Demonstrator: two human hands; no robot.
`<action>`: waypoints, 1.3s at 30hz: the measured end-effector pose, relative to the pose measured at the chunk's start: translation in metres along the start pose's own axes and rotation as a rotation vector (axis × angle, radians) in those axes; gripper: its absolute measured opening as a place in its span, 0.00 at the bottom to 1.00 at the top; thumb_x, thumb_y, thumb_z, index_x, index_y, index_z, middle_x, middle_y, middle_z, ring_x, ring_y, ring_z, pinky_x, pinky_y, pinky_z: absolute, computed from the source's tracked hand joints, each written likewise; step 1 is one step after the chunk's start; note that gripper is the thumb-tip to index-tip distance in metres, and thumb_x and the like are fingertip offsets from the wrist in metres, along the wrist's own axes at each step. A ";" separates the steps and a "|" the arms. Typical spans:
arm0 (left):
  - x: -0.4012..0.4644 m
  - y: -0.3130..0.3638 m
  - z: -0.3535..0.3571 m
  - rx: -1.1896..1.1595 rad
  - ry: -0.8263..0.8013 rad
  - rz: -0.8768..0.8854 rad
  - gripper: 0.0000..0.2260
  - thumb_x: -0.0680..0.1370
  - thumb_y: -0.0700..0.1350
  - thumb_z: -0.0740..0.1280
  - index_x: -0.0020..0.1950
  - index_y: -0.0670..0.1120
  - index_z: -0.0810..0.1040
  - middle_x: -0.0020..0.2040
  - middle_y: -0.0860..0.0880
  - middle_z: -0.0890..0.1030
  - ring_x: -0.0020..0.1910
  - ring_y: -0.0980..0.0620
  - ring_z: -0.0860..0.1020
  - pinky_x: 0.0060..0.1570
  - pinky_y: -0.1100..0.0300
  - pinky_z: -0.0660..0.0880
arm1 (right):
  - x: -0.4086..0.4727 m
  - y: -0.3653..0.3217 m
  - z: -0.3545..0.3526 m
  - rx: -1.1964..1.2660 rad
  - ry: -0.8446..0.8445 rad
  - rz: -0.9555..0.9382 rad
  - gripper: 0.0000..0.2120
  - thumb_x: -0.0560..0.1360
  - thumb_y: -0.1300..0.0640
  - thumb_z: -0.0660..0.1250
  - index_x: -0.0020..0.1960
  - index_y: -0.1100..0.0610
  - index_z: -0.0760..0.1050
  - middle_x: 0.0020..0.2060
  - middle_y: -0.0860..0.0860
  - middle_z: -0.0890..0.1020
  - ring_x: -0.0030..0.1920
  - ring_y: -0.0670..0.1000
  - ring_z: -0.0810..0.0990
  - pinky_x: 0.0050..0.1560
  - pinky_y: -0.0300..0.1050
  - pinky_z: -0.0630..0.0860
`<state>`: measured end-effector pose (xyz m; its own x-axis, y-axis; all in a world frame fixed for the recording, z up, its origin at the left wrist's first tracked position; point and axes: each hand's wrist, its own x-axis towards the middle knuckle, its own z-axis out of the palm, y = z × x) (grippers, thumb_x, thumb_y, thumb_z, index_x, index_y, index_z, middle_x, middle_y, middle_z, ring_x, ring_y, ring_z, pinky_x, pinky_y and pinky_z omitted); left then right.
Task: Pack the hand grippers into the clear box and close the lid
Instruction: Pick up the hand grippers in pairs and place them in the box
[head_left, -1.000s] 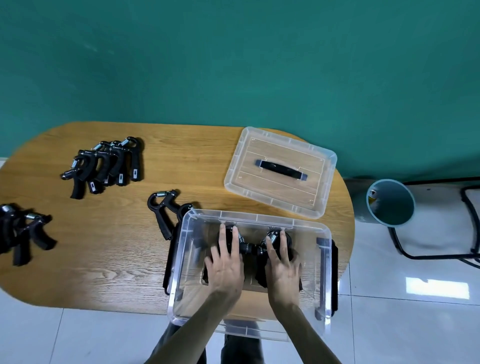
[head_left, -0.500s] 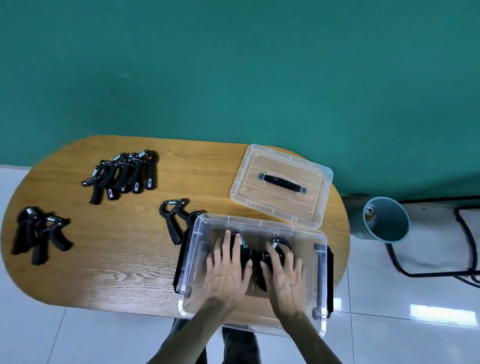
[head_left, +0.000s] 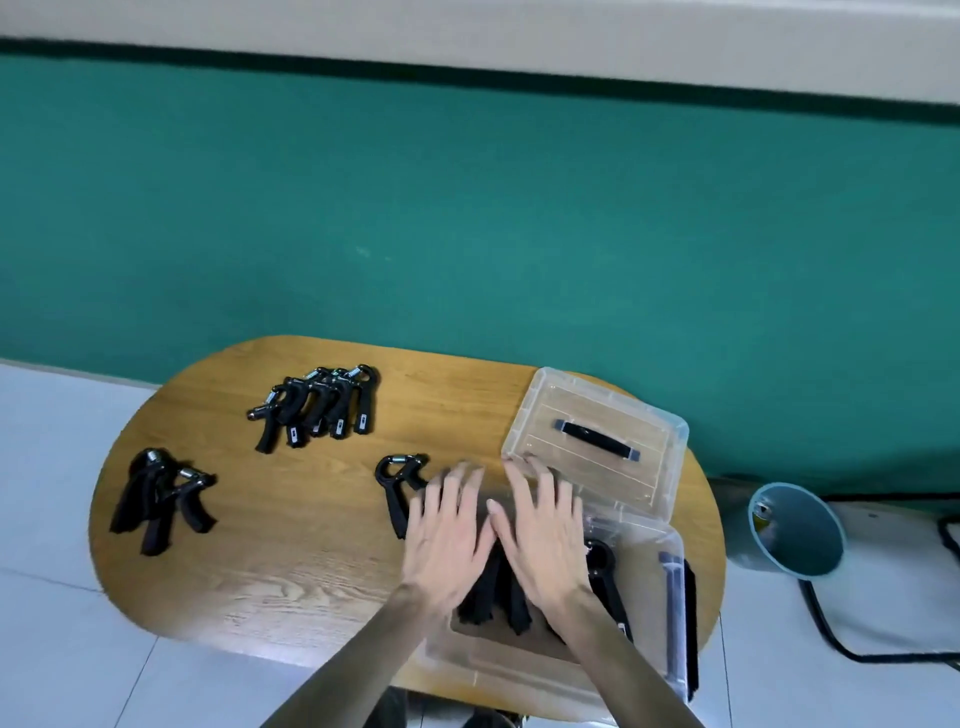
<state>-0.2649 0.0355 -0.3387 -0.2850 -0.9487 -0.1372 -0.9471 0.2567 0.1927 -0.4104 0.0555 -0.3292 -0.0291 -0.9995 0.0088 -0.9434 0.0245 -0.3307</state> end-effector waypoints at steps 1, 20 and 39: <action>0.006 -0.008 -0.007 0.014 -0.008 -0.005 0.26 0.83 0.55 0.50 0.78 0.45 0.65 0.75 0.43 0.70 0.70 0.43 0.71 0.65 0.44 0.73 | 0.008 -0.011 -0.001 0.009 -0.003 -0.002 0.25 0.84 0.40 0.51 0.78 0.48 0.61 0.73 0.55 0.68 0.60 0.58 0.73 0.56 0.57 0.75; -0.008 -0.314 -0.016 0.072 -0.127 -0.252 0.30 0.84 0.62 0.45 0.76 0.46 0.69 0.72 0.43 0.73 0.59 0.45 0.75 0.54 0.50 0.73 | 0.102 -0.198 0.105 -0.249 -0.268 -0.049 0.26 0.83 0.42 0.49 0.73 0.53 0.68 0.67 0.57 0.74 0.55 0.60 0.76 0.49 0.56 0.76; 0.016 -0.506 0.081 0.035 -0.121 -0.647 0.30 0.85 0.59 0.47 0.84 0.46 0.49 0.83 0.41 0.53 0.79 0.38 0.60 0.72 0.38 0.65 | 0.227 -0.216 0.237 -0.153 -0.350 -0.052 0.29 0.82 0.38 0.44 0.77 0.52 0.58 0.69 0.59 0.68 0.61 0.63 0.73 0.56 0.63 0.74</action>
<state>0.1978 -0.0947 -0.5173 0.3310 -0.8863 -0.3239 -0.9364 -0.3509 0.0033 -0.1348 -0.1812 -0.4798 0.1095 -0.9445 -0.3097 -0.9798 -0.0501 -0.1937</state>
